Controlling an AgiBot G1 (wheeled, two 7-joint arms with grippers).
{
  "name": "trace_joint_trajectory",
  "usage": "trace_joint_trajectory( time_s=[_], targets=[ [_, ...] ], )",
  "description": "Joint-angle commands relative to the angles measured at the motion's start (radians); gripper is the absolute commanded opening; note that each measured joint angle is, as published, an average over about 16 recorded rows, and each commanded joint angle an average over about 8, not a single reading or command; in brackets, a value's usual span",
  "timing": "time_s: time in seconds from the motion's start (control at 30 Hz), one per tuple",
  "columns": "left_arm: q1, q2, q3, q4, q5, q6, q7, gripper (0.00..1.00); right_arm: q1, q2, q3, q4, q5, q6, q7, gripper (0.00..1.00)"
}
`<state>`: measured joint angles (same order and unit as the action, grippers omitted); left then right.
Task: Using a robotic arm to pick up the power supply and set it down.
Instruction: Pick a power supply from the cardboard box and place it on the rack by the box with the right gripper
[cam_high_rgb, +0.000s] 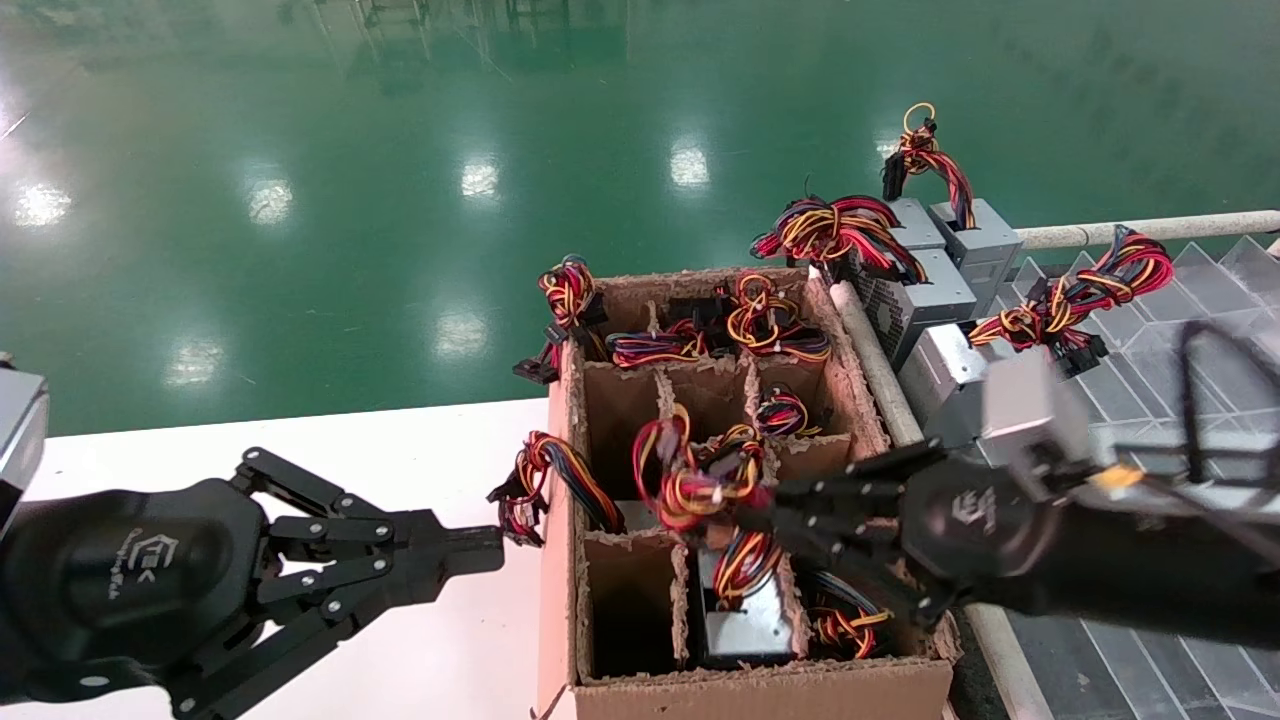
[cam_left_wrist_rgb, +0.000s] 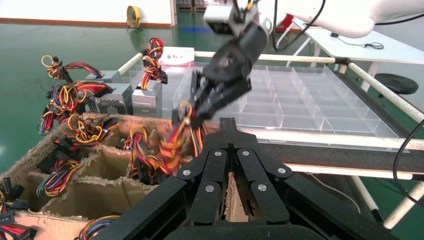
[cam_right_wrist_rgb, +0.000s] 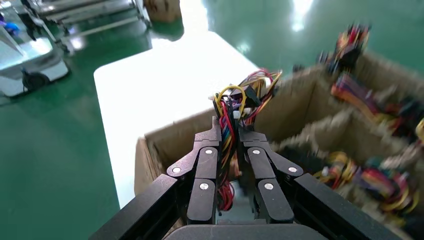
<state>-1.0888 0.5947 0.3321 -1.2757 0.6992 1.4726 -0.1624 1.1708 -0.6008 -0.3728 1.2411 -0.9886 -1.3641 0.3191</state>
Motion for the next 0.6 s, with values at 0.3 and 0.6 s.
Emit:
trace_joint_trajectory(
  time_s=[0.3, 0.6],
  targets=[
    [0.0, 0.0, 0.0, 0.0, 0.0, 0.0, 0.0, 0.0, 0.089, 0.025, 0.063, -0.005, 0.071, -0.034, -0.036, 0.0],
    [0.0, 0.0, 0.0, 0.0, 0.0, 0.0, 0.0, 0.0, 0.259, 0.026, 0.104, 0.002, 0.051, -0.032, -0.086, 0.0]
  ],
)
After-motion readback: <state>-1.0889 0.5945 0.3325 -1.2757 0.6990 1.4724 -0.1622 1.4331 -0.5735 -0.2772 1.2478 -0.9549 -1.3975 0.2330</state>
